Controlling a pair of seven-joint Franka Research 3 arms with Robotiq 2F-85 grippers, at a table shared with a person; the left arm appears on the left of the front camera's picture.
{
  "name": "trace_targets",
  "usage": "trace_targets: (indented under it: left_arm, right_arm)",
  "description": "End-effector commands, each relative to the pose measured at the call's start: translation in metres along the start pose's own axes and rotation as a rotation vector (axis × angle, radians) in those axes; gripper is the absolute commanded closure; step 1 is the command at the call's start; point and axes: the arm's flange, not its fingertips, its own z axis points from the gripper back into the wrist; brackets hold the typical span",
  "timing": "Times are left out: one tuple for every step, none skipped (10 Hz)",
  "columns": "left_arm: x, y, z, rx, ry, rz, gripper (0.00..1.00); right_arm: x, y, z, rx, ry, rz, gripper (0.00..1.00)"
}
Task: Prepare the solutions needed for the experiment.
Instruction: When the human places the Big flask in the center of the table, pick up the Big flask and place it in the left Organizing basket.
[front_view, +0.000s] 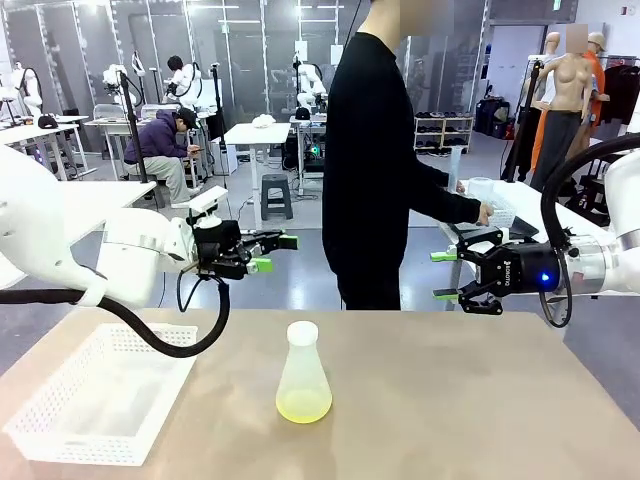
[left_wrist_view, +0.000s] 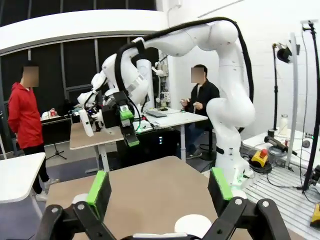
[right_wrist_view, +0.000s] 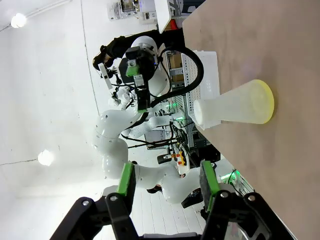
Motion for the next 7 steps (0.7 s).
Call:
trace_targets:
  left_arm:
    - [-0.009, 0.01, 0.0, -0.094, 0.048, -0.087, 0.0]
    - [-0.013, 0.008, -0.005, -0.168, 0.058, -0.102, 0.0]
    - [-0.02, 0.007, -0.008, -0.205, 0.116, -0.123, 0.0]
    - [-0.027, 0.005, -0.011, -0.209, 0.128, -0.114, 0.0]
    - [-0.034, 0.004, -0.013, -0.224, 0.12, -0.097, 0.0]
    - [-0.043, 0.006, -0.014, -0.237, 0.152, -0.097, 0.0]
    - [-0.051, 0.009, -0.013, -0.258, 0.19, -0.088, 0.0]
  right_arm:
    - [0.0, 0.001, 0.001, -0.002, 0.001, 0.0, 0.34]
    - [0.0, 0.001, 0.001, -0.002, 0.001, 0.0, 0.34]
    - [0.0, 0.001, 0.001, -0.002, 0.001, 0.0, 0.34]
    - [0.0, 0.001, 0.001, -0.002, 0.001, 0.0, 0.34]
    - [0.0, 0.001, 0.001, -0.002, 0.001, 0.0, 0.34]
    - [0.0, 0.001, 0.001, -0.002, 0.001, 0.0, 0.34]
    - [0.0, 0.001, 0.001, -0.002, 0.001, 0.0, 0.34]
